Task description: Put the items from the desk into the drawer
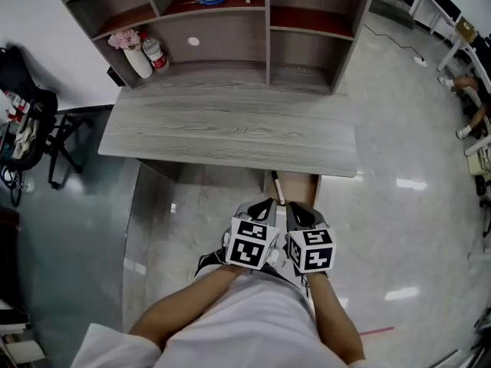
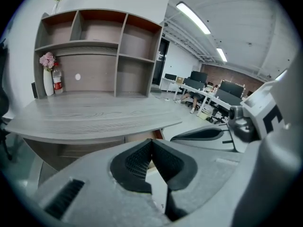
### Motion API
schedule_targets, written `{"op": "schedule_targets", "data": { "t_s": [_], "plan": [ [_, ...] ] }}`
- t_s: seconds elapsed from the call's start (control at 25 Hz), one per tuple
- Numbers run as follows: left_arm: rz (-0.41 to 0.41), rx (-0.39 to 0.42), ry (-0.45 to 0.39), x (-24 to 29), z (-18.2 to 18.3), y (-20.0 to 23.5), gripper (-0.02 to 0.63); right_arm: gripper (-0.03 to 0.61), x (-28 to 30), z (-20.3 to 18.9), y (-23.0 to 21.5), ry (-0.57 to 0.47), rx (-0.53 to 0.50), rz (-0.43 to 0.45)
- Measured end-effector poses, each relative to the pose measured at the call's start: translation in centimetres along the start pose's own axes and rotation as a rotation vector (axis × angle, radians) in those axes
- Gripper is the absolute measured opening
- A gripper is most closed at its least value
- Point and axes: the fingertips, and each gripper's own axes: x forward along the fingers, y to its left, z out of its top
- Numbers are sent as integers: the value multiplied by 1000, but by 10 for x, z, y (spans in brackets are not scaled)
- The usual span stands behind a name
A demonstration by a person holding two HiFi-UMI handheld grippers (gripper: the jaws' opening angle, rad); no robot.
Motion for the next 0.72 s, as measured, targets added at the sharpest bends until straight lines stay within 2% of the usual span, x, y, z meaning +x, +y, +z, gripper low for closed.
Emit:
{"op": "schedule_targets", "data": {
  "t_s": [0.44, 0.72],
  "plan": [
    [-54, 27, -46, -30, 5, 19, 4, 2, -10, 28, 44, -72, 25, -28],
    [-106, 56, -55, -38, 3, 26, 3, 2, -8, 27, 58, -92, 56, -76]
  ]
}}
